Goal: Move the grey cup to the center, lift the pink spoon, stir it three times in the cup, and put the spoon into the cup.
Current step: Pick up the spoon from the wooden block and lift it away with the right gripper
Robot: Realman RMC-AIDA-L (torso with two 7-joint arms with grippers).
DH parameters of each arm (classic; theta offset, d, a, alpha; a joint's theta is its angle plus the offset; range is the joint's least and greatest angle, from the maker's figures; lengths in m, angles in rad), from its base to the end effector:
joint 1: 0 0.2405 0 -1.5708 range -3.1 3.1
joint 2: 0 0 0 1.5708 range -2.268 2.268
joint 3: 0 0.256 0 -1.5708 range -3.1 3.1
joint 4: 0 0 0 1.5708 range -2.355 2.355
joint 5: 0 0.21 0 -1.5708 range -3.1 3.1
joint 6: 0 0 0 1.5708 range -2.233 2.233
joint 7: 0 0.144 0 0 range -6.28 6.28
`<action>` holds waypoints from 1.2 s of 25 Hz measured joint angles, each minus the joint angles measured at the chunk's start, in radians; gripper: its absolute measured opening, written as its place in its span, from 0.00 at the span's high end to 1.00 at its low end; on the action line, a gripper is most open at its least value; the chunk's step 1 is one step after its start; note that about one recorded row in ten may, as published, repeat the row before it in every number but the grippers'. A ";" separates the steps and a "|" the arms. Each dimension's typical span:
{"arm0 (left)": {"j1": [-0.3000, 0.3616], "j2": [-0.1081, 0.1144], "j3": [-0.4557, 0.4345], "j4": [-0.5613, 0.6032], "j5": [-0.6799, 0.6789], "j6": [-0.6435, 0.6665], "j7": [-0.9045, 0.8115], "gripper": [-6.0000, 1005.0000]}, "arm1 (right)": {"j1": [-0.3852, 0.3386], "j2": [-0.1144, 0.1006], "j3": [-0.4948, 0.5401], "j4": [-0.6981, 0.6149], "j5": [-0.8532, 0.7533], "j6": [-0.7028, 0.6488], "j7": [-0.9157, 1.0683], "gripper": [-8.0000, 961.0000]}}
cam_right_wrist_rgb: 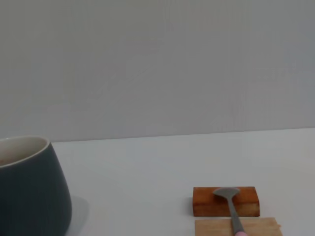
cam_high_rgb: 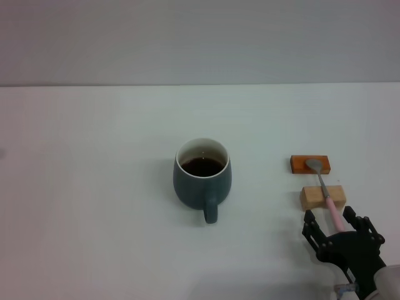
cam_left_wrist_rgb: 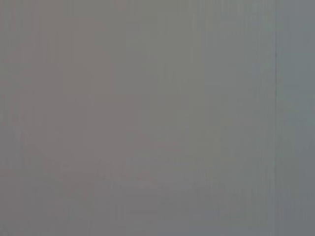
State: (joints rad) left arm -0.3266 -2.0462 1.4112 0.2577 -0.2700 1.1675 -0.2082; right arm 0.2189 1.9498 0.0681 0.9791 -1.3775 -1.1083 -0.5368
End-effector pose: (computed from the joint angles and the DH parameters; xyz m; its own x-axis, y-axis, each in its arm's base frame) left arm -0.3747 0.3205 0.0783 0.6745 -0.2007 0.7104 0.7382 0.1959 -0.6455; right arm 0.2850 0.2076 -0.1086 0.6526 -0.3120 -0.6905 -0.7531 -0.1667 -0.6365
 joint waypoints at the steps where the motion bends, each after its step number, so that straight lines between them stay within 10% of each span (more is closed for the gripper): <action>1: 0.001 0.000 0.000 0.000 0.000 0.001 -0.001 0.95 | -0.002 0.001 -0.001 0.000 0.000 -0.003 0.000 0.28; 22: 0.009 0.003 -0.005 0.000 0.000 0.012 -0.014 0.95 | -0.020 0.007 0.002 -0.001 -0.002 -0.048 -0.009 0.34; 30: 0.011 0.003 -0.001 0.000 0.000 0.013 -0.014 0.95 | -0.020 0.007 0.002 -0.007 0.000 -0.048 -0.004 0.50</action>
State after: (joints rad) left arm -0.3153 -2.0431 1.4105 0.2576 -0.2700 1.1802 -0.2225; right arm 0.1989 1.9570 0.0705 0.9721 -1.3774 -1.1561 -0.5410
